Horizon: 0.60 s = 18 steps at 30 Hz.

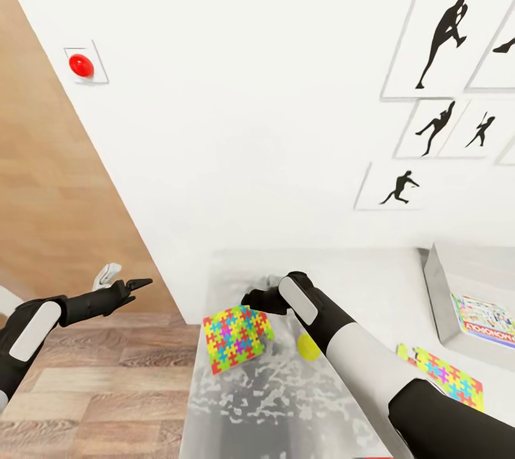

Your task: Put all the toys in the child's room - the three board games (two on the bed and one on the table), the two jigsaw puzzles on the table, and the tennis ball on the table - inside the toy box on the table in the child's room.

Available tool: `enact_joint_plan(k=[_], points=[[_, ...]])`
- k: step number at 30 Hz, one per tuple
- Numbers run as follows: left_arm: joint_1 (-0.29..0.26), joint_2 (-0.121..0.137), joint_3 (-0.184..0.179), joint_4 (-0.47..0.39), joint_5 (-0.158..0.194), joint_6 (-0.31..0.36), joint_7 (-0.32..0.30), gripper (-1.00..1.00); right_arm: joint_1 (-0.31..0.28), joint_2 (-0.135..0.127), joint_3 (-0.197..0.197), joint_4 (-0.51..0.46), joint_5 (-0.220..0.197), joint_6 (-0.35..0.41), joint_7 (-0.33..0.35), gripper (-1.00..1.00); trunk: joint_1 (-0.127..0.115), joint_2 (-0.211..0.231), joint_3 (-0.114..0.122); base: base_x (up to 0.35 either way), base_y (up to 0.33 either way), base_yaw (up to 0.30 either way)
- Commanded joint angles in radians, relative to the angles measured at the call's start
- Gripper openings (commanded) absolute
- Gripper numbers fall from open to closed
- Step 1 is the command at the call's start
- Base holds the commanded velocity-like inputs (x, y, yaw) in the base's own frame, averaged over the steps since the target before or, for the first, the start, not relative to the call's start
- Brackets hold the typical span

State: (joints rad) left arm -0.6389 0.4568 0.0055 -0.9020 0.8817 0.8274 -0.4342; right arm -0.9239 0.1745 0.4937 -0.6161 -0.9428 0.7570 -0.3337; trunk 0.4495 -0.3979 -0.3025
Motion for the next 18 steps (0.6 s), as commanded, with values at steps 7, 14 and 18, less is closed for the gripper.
enact_joint_plan(k=[7, 14, 18], points=[[-0.001, 0.000, 0.001, 0.000, 0.003, 0.006, -0.002, 1.00, -0.001, 0.000, 0.002, -0.001, -0.010, 0.001, -0.010, 1.00, 0.001, -0.002, -0.013, 0.000, 0.000, 0.000], [-0.001, 0.000, 0.002, 0.000, 0.003, 0.006, -0.003, 1.00, -0.001, 0.000, 0.001, -0.001, -0.010, 0.001, -0.010, 1.00, 0.001, -0.002, -0.025, 0.000, 0.000, 0.000], [-0.001, 0.000, 0.002, 0.000, 0.003, 0.006, -0.003, 1.00, -0.001, 0.000, 0.001, -0.001, -0.010, 0.001, -0.010, 1.00, 0.001, -0.002, -0.031, 0.000, 0.000, 0.000]])
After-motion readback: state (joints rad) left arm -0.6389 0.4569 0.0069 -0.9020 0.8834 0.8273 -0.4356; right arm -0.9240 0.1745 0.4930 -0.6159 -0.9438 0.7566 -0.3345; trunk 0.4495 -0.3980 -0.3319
